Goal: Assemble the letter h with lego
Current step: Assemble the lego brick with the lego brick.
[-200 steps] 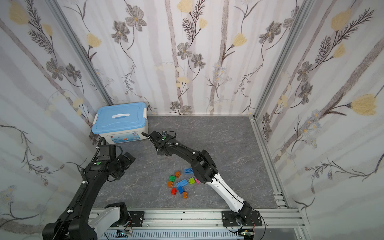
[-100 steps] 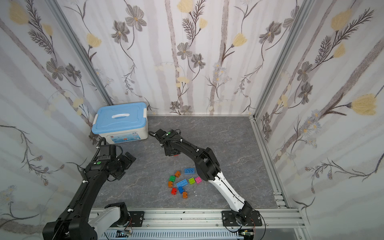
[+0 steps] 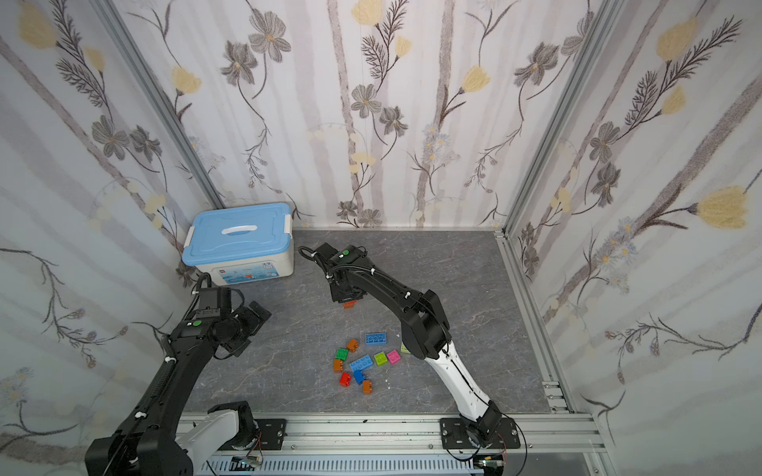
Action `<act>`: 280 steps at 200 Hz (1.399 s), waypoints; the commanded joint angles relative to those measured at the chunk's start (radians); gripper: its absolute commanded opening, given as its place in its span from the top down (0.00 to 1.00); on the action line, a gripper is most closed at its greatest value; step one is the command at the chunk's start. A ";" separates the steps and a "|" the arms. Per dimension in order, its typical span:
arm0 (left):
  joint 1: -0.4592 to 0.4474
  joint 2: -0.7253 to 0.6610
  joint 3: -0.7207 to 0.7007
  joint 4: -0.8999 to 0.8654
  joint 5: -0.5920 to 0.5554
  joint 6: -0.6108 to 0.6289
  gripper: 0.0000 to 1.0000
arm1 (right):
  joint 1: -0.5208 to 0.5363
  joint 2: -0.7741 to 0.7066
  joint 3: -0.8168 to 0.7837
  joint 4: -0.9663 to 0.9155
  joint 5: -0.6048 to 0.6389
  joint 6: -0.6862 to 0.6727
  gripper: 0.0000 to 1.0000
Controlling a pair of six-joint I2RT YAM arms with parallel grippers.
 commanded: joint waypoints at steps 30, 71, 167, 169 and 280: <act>0.001 0.000 0.004 -0.001 -0.002 -0.008 0.00 | -0.022 0.083 0.063 0.049 -0.017 0.040 0.72; 0.001 0.009 0.003 0.004 -0.002 -0.012 0.00 | -0.028 0.117 0.064 0.071 -0.068 0.022 0.72; 0.001 0.027 0.004 0.008 0.001 -0.015 0.00 | -0.039 0.172 0.072 0.079 -0.063 0.024 0.72; 0.001 0.027 0.005 0.007 0.001 -0.014 0.00 | -0.039 0.173 0.072 0.079 -0.063 0.024 0.72; 0.001 0.041 0.021 0.004 0.003 -0.009 0.00 | -0.032 0.191 0.072 0.043 -0.129 0.009 0.75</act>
